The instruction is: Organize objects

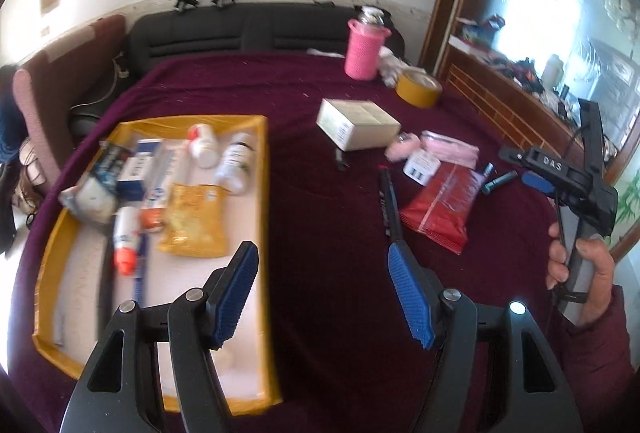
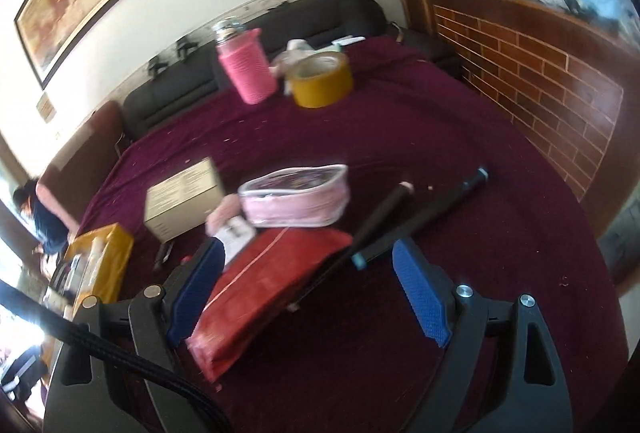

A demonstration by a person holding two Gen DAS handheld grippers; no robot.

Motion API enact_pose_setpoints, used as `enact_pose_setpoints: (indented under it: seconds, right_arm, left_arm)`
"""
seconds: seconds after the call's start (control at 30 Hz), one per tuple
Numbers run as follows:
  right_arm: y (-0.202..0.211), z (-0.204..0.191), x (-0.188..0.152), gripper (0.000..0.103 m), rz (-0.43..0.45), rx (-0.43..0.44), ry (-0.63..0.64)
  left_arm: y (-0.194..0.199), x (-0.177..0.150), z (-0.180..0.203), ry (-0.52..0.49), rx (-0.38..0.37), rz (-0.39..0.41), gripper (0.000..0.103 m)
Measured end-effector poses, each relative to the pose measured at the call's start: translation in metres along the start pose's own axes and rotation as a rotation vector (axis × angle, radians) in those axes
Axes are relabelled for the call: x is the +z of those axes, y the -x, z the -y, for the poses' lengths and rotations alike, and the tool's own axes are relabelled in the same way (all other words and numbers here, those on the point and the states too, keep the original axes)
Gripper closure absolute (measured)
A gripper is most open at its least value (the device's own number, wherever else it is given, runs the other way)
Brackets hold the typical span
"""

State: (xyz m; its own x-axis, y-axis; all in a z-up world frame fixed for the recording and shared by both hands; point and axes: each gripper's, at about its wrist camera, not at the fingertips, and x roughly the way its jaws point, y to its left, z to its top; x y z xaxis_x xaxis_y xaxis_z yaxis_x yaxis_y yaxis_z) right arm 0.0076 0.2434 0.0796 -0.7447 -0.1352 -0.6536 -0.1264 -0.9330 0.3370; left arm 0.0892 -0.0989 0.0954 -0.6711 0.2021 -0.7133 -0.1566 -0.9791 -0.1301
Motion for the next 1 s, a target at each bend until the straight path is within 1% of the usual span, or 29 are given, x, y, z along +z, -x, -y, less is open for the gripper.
enact_pose_setpoints:
  seconds: [0.13,0.2,0.3,0.37,0.47,0.5,0.53,0.57,0.6,0.73,0.83,0.9,0.97,1.0]
  right_arm:
    - [-0.016,0.022,-0.006,0.017,0.003,0.016,-0.054]
    - [-0.023,0.028,-0.008,0.017,-0.036,0.018,-0.065]
    - [-0.021,0.029,-0.009,0.017,-0.040,0.041,-0.069]
    - [-0.020,0.026,-0.010,0.017,-0.042,0.048,-0.056]
    - [-0.021,0.022,-0.011,0.017,-0.043,0.057,-0.037]
    - [-0.021,0.021,-0.012,0.017,-0.043,0.063,-0.033]
    - [-0.021,0.020,-0.012,0.017,-0.044,0.065,-0.031]
    - [-0.021,0.020,-0.013,0.017,-0.045,0.064,-0.028]
    - [-0.022,0.019,-0.014,0.017,-0.047,0.060,-0.026]
    - [-0.023,0.020,-0.015,0.017,-0.051,0.055,-0.029]
    - [-0.024,0.020,-0.017,0.017,-0.056,0.046,-0.030]
    - [-0.026,0.019,-0.017,0.017,-0.063,0.041,-0.028]
    - [-0.027,0.018,-0.018,0.017,-0.064,0.035,-0.023]
    - [-0.027,0.017,-0.018,0.017,-0.060,0.025,-0.014]
  left_arm:
    - [-0.040,0.011,0.025,0.001,0.010,-0.056,0.042]
    - [-0.060,0.014,0.037,-0.007,0.009,-0.077,0.042]
    - [-0.091,0.015,0.053,-0.027,0.023,-0.121,0.042]
    - [-0.107,0.012,0.061,-0.050,0.050,-0.149,0.042]
    - [-0.121,0.011,0.065,-0.076,0.083,-0.149,0.042]
    - [-0.123,0.011,0.065,-0.083,0.092,-0.144,0.048]
    - [-0.125,0.011,0.064,-0.090,0.093,-0.137,0.058]
    - [-0.124,0.011,0.064,-0.100,0.101,-0.121,0.074]
    - [-0.122,0.010,0.064,-0.103,0.089,-0.120,0.091]
    - [-0.106,-0.002,0.061,-0.103,0.050,-0.148,0.092]
    - [-0.085,-0.015,0.052,-0.060,0.020,-0.173,0.092]
    - [-0.083,-0.018,0.052,-0.068,0.023,-0.195,0.092]
    - [-0.089,-0.014,0.056,-0.085,0.046,-0.190,0.091]
    - [-0.092,-0.012,0.060,-0.092,0.057,-0.185,0.084]
